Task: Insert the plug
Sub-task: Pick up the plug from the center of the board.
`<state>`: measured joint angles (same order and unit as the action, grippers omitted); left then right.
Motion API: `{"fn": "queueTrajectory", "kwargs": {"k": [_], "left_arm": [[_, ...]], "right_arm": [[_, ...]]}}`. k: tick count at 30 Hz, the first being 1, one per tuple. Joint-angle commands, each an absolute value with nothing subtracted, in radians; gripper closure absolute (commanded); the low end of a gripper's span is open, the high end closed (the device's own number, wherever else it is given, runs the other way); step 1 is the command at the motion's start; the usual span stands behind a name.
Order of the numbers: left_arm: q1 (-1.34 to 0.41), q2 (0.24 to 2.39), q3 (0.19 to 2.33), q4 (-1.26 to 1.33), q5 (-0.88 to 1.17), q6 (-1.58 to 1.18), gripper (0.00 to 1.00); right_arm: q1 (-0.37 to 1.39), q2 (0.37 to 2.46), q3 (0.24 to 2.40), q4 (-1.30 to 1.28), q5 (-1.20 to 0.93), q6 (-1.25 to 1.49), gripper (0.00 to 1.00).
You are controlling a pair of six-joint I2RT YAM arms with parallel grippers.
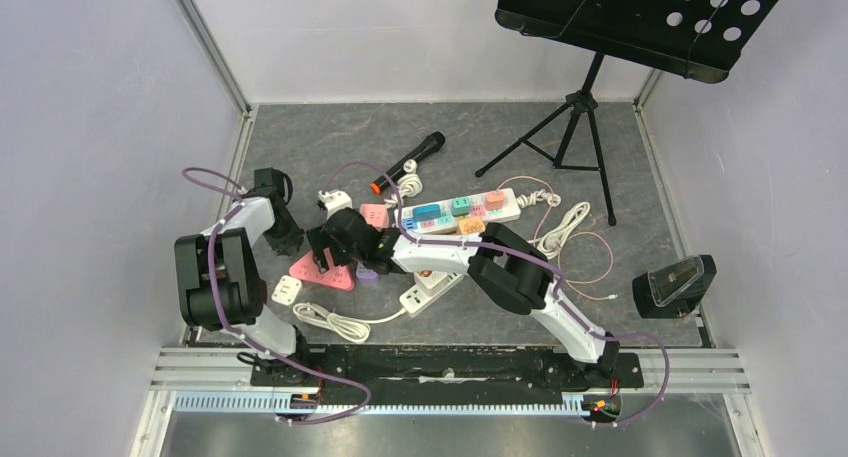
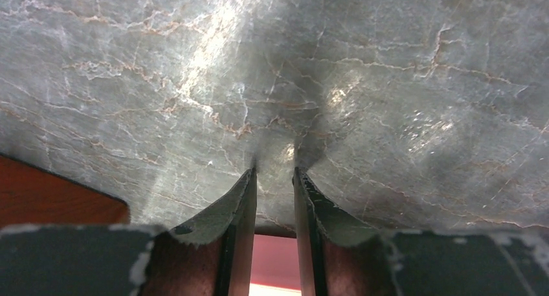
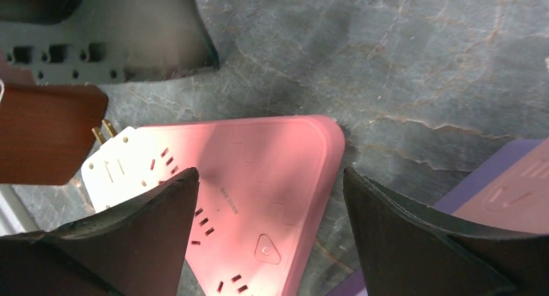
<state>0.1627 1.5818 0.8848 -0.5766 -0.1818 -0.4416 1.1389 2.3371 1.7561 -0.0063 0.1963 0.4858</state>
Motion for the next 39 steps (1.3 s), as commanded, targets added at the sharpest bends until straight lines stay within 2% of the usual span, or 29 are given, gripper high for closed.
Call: {"fn": "queueTrajectory", "kwargs": {"k": [1, 9, 19, 23, 25, 28, 31, 39], "left_arm": [[0.150, 1.606, 0.940, -0.577, -0.157, -0.451, 0.67], [0.147, 1.625, 0.942, -0.569, -0.092, -0.446, 0.72], [0.149, 1.593, 0.946, -0.574, -0.059, -0.449, 0.75], [0.149, 1.585, 0.946, -0.574, -0.040, -0.453, 0.76], [0.149, 1.577, 0.945, -0.575, -0.038, -0.454, 0.76], [0.149, 1.569, 0.943, -0.577, -0.047, -0.454, 0.76], [0.147, 1.580, 0.941, -0.580, -0.063, -0.451, 0.76], [0.130, 1.630, 0.924, -0.592, -0.079, -0.469, 0.77]], "right_arm": [[1.130, 2.352, 1.768, -0.028, 0.086, 0.526, 0.15], [1.113, 2.332, 1.703, 0.059, -0.064, 0.592, 0.15], [1.101, 2.200, 1.504, 0.302, -0.118, 0.580, 0.46], [1.100, 2.194, 1.486, 0.349, -0.180, 0.593, 0.50], [1.100, 2.193, 1.474, 0.374, -0.201, 0.607, 0.46], [1.101, 2.209, 1.504, 0.312, -0.137, 0.607, 0.30], [1.101, 2.242, 1.542, 0.263, -0.057, 0.582, 0.21], [1.112, 2.358, 1.626, 0.241, -0.053, 0.549, 0.21]]}}
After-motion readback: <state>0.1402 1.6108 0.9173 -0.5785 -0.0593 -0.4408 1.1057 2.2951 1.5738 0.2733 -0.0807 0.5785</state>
